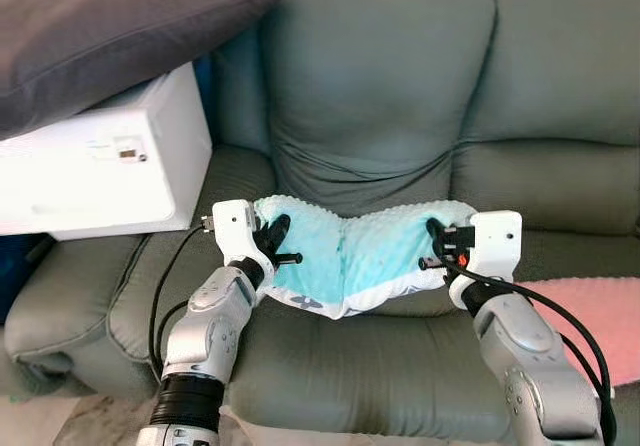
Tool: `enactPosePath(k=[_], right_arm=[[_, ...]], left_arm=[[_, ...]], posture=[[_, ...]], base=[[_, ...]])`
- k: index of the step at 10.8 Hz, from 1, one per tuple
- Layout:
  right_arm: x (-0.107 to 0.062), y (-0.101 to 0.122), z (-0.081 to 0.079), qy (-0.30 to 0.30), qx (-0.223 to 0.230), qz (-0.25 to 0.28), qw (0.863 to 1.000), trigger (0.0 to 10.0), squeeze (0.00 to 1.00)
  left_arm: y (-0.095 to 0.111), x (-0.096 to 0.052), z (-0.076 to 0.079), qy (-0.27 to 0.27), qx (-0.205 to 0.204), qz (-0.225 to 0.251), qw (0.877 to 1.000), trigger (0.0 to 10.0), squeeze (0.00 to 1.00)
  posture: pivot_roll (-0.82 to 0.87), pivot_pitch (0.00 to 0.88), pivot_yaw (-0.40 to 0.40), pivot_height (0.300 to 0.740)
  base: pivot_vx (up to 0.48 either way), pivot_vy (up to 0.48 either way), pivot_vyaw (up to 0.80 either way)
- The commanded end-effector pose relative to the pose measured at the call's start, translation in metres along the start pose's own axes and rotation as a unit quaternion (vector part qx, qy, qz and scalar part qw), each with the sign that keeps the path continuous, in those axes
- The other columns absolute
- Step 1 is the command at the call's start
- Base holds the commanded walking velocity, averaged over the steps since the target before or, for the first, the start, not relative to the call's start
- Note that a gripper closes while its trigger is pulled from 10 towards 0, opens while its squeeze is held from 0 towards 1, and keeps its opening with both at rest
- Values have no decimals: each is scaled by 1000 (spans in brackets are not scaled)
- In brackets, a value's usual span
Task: Move the pillow to the sofa
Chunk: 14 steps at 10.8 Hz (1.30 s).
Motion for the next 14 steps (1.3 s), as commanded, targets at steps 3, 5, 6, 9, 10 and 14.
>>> enactPosePath(k=[3,5,6,9,10,14], right_arm=[[2,4,-2,5,1,9,1000,10000,0],[3,4,-2,5,1,9,1000,10000,0],[3,4,-2,6,1,9,1000,10000,0],[4,5,-2,7,0,10,1000,10000,0],[4,5,-2,7,0,10,1000,10000,0],[5,4,-3,8,-2,9,1000,10000,0]], left_arm=[[3,0,7,-16,5,3,1000,10000,0],[2,-1,6,-15,5,2,1000,10000,0],[2,-1,6,-14,4,2,1000,10000,0],[1,-1,6,-16,2,0,1000,10000,0],[1,-1,7,-16,3,1,1000,10000,0],[5,1,6,-15,-4,9,1000,10000,0]], posture=[[-252,31,29,740],[-252,30,28,740],[-252,31,29,740],[-251,29,27,740],[-251,24,28,740],[-250,21,29,740]], base=[[0,-186,0],[0,-279,0],[0,-281,0],[0,-269,0],[0,-266,0],[0,0,0]])
Point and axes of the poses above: a point about 5 cm out from each wrist's last joint towards the gripper, its own x axis pointing out of the wrist towards the gripper, its own y axis along the axis of the wrist's last joint, z = x × y, the point moved 6 cm from there along x, pointing out of the wrist towards the gripper, and after that the axes turned 8 degrees about -x, right-handed, at the moved point
